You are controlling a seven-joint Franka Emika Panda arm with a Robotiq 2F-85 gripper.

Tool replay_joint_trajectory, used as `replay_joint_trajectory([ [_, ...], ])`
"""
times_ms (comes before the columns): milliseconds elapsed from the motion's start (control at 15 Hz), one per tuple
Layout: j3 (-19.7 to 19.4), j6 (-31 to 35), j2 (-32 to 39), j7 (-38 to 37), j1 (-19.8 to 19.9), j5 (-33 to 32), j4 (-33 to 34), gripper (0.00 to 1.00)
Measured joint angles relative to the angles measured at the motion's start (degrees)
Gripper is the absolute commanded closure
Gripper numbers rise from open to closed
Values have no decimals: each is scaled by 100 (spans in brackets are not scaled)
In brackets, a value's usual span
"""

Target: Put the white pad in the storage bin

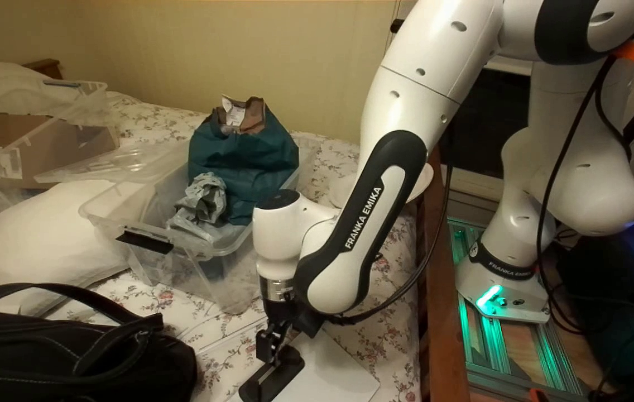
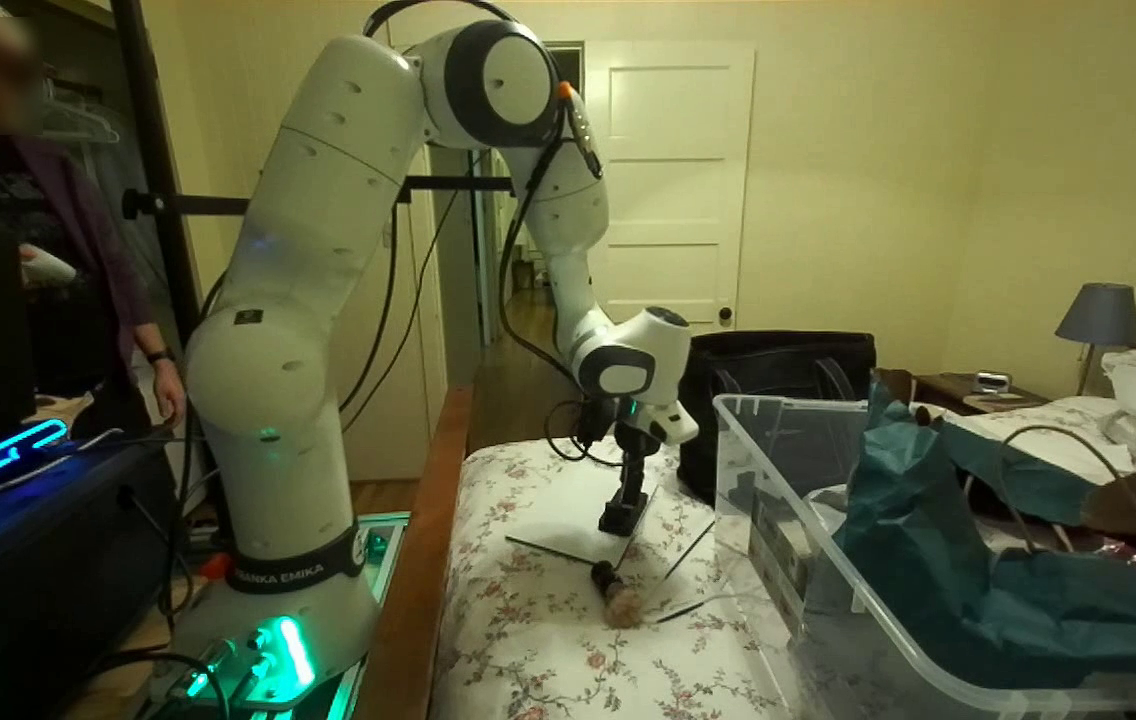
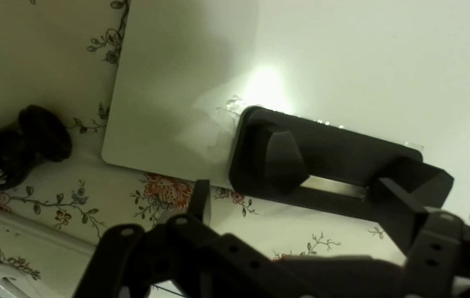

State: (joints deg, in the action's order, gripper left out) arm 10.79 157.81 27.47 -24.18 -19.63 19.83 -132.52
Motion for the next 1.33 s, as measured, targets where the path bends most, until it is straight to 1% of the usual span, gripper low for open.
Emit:
replay_joint_trajectory([
  [133,-218,-50,7,-335,-268,-352,2,0],
  [333,-727,-132,20,-831,-717,-1034,10,0],
  [467,-942,-279,47,-969,-898,-1450,70,0],
  [600,-943,-394,91,-951,-916,-1692,180,0],
  [867,-752,-457,220,-610,-853,-1739,412,0],
  [1000,-628,-511,276,-384,-793,-1739,490,5],
  [1067,-573,-675,299,-200,-760,-1739,533,5],
  [1200,-483,-1022,328,144,-681,-1739,598,1],
  [1333,-462,-1244,337,448,-634,-1795,620,0],
])
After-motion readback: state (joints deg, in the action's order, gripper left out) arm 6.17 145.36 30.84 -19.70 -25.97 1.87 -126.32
